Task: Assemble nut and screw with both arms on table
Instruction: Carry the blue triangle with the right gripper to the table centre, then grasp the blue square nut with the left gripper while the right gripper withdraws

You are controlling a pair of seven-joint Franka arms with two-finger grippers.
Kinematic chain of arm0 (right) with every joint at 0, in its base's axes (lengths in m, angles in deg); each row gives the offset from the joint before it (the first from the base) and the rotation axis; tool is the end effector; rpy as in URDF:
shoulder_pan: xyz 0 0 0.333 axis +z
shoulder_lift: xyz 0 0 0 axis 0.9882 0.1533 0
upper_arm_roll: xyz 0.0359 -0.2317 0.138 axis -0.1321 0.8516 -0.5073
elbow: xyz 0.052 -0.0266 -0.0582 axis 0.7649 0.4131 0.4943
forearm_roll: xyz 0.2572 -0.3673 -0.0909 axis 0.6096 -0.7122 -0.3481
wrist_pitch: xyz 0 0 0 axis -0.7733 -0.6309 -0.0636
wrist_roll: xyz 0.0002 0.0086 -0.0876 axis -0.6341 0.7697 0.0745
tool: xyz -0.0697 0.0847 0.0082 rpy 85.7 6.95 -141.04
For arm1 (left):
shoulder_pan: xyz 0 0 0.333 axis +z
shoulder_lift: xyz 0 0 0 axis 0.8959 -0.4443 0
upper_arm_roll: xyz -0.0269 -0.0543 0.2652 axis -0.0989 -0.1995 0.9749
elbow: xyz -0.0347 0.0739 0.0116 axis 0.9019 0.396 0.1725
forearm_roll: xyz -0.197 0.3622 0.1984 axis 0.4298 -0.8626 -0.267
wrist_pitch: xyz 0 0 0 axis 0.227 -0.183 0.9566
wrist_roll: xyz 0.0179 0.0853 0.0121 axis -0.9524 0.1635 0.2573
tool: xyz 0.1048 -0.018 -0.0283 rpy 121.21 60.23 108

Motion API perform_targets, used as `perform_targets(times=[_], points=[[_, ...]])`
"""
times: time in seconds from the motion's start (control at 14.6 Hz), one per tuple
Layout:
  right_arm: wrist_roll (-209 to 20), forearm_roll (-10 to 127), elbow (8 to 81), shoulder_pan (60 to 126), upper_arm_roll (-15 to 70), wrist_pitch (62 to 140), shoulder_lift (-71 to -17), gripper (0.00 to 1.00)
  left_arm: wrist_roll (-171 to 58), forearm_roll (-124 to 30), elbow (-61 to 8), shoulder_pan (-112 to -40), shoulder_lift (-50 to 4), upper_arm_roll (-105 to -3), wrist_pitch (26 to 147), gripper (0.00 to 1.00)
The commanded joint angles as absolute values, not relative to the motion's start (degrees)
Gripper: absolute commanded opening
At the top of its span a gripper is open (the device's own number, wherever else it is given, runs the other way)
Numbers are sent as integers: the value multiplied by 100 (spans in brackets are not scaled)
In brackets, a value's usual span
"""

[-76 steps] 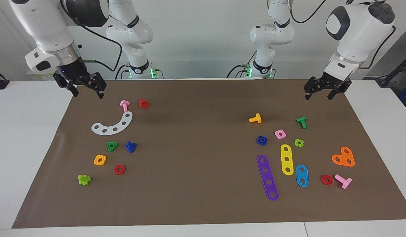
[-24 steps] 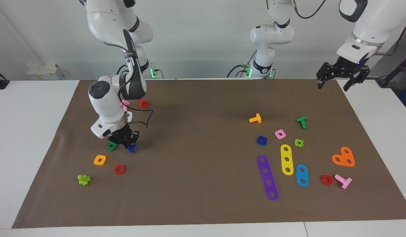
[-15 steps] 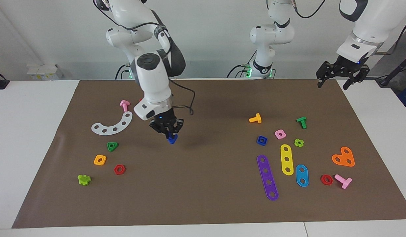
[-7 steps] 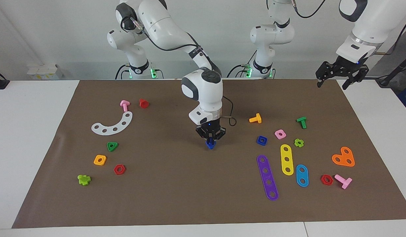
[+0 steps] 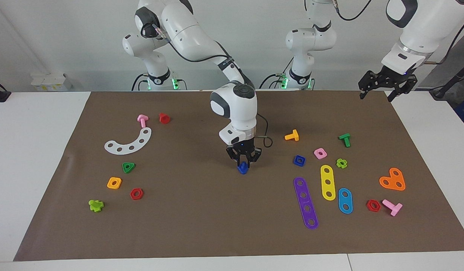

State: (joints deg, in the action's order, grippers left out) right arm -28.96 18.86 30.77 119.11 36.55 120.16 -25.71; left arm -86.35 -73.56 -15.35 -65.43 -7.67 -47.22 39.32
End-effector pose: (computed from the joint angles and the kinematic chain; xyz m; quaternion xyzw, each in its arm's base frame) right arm 0.6030 0.4445 0.2426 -0.9833 0.1304 -0.1229 0.0327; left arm 0.5954 0.0212 0.5606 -0.9939 0.1092 0.0143 0.0027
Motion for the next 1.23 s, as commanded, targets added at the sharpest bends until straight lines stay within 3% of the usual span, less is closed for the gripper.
perform_targets(times=[0.0,0.27,0.82,1.16], points=[[-2648,1747,2999,11924,3676,12080,-2559,100,-8432,-7429,-2217,-6529,-356,-4781,4376,100],[-2797,1747,3078,11460,3737,11861,-3190,100,-8378,-7324,-2429,-6713,-582,-4816,4851,95],[-5484,2203,3236,10132,3702,9981,-4421,100,-8492,-6700,-2720,-7477,-1514,-4825,6371,91],[-7109,2564,3552,9184,3702,9006,-5230,100,-8931,-6699,-3474,-7812,-1568,-4816,7321,83]])
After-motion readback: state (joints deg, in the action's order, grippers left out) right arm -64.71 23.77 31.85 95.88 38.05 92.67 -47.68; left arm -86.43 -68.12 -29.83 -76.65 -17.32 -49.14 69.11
